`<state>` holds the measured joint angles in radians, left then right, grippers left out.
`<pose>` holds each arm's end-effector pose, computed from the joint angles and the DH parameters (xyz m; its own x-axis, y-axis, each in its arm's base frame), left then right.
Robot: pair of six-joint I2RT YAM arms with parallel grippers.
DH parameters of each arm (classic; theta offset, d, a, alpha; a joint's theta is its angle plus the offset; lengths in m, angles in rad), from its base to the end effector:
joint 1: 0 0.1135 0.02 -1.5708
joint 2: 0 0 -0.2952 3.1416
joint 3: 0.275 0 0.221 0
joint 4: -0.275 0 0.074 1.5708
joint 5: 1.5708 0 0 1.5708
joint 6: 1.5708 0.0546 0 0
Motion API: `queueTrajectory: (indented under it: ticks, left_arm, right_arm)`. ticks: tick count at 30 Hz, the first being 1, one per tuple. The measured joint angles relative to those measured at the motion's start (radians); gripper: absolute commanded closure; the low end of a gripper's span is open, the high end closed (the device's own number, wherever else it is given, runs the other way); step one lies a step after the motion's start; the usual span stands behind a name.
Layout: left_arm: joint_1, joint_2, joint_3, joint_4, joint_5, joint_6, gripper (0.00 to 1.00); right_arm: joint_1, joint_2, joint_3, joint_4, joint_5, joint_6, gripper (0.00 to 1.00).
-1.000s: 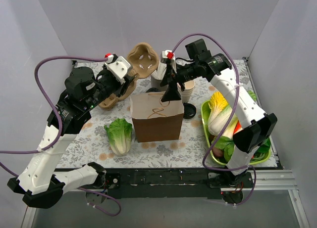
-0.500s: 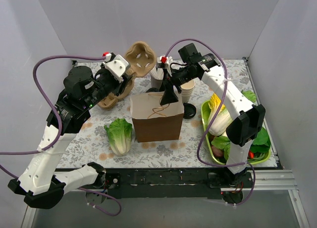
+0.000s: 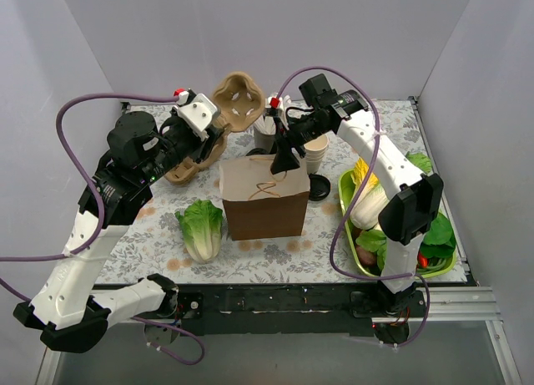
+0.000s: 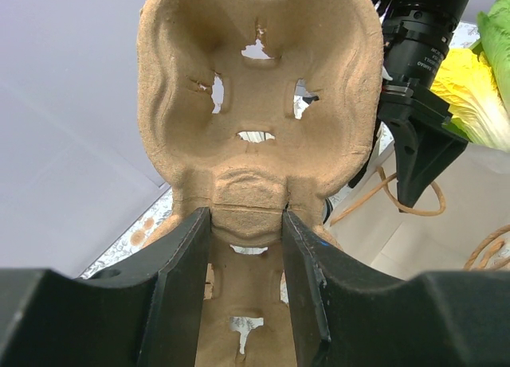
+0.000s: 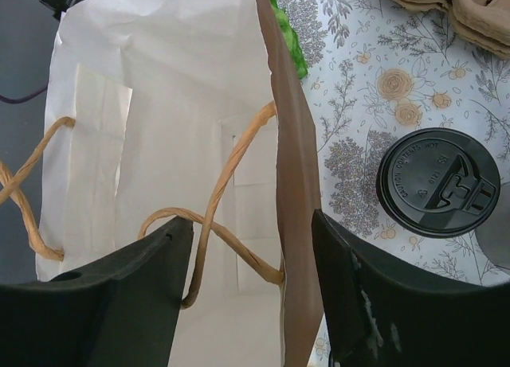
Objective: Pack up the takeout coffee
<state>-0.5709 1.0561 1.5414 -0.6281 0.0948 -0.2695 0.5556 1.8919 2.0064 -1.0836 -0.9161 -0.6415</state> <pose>0.1334 -0.0918 0.5045 -0.2796 -0.1354 -0.9505 0.5627 0.7791 -0.2765 0.2986 0.2363 0.3891 -0.1407 -0.5162 -0.8448 -0.9821 -0.0354 0.1852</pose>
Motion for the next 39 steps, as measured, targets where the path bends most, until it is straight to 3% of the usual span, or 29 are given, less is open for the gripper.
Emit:
queueTrajectory:
  ticks: [4,10,13,17,24,30,39]
  left_arm:
    - [0.0,0.0,0.0,0.0,0.008,0.0,1.0]
    - [0.0,0.0,-0.007,-0.001,0.023,0.0,1.0]
    - [0.0,-0.002,-0.015,-0.002,0.028,0.0,1.0]
    - [0.0,-0.008,-0.027,-0.01,0.036,0.0,1.0]
    - [0.0,-0.016,-0.023,-0.064,0.118,0.005,1.0]
    - [0.0,-0.024,-0.002,-0.13,0.267,-0.024,1.0]
    - [0.0,-0.139,-0.135,0.067,0.544,-0.173,1.0]
  right_arm:
    - [0.0,0.009,0.0,0.0,-0.005,-0.002,0.48]
    - [-0.003,0.023,-0.006,0.0,-0.008,-0.003,0.56]
    - [-0.005,0.027,-0.008,-0.001,-0.008,-0.004,0.69]
    - [-0.006,0.027,-0.015,0.002,-0.01,-0.005,0.99]
    - [-0.005,0.008,-0.04,0.014,0.004,0.014,0.99]
    - [0.036,-0.109,-0.12,0.039,0.108,0.025,0.99]
    - [0.161,-0.354,-0.322,0.153,0.298,0.113,0.99]
